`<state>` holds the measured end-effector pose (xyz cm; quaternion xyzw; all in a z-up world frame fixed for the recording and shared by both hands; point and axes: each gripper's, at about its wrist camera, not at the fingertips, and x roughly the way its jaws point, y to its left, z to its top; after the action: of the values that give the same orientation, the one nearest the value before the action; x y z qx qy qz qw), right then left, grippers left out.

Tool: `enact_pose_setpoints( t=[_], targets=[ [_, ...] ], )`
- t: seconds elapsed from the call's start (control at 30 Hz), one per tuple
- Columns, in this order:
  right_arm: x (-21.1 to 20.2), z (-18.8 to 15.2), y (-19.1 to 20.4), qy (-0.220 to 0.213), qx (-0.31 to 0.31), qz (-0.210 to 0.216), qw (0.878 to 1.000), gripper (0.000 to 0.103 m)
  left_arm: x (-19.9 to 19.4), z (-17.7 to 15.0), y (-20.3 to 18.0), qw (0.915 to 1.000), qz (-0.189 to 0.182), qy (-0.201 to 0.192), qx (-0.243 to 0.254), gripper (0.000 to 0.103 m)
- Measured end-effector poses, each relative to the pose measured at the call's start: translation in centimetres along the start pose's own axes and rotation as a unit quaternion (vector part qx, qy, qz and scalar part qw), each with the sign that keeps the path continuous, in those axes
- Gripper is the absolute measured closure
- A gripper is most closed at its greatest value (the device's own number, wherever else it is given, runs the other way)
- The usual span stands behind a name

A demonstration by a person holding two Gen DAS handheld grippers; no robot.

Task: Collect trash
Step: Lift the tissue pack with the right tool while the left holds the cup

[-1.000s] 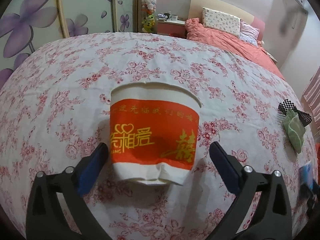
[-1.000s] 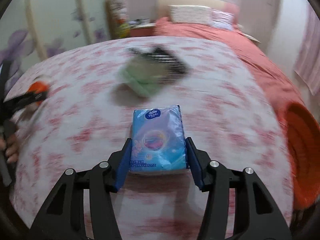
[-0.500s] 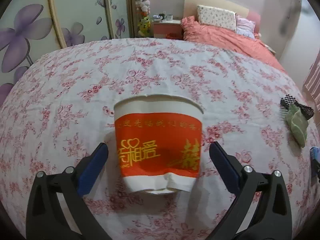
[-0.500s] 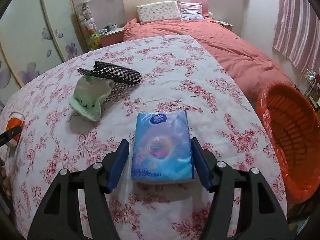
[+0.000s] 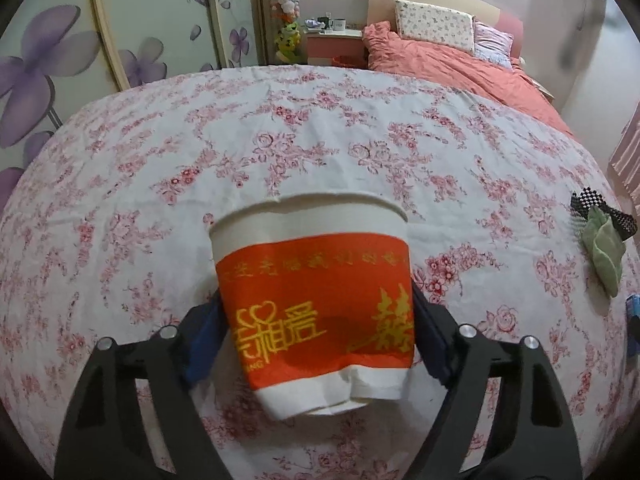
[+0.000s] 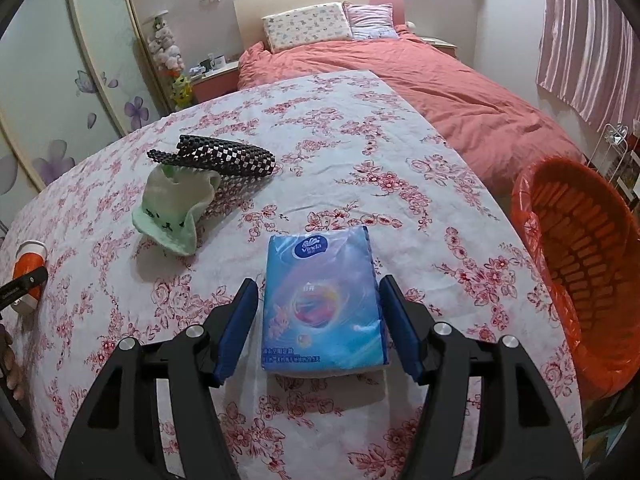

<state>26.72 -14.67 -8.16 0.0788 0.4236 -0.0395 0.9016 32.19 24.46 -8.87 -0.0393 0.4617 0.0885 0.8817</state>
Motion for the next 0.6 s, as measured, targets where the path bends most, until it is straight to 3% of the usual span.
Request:
enact_pose_setpoints(
  t=[0.13, 0.6],
  targets=[
    [-0.2, 0.1, 0.2, -0.001, -0.009, 0.005, 1.000, 0.052, -0.2, -0.4, -0.1, 1.0000, -0.004, -0.008, -0.001, 0.027],
    [-4.5, 0.1, -0.7, -0.049, -0.008, 0.035, 0.998, 0.053, -4.7, -0.5, -4.0, 0.9981, -0.035, -0.042, 0.029, 0.028]
  ],
)
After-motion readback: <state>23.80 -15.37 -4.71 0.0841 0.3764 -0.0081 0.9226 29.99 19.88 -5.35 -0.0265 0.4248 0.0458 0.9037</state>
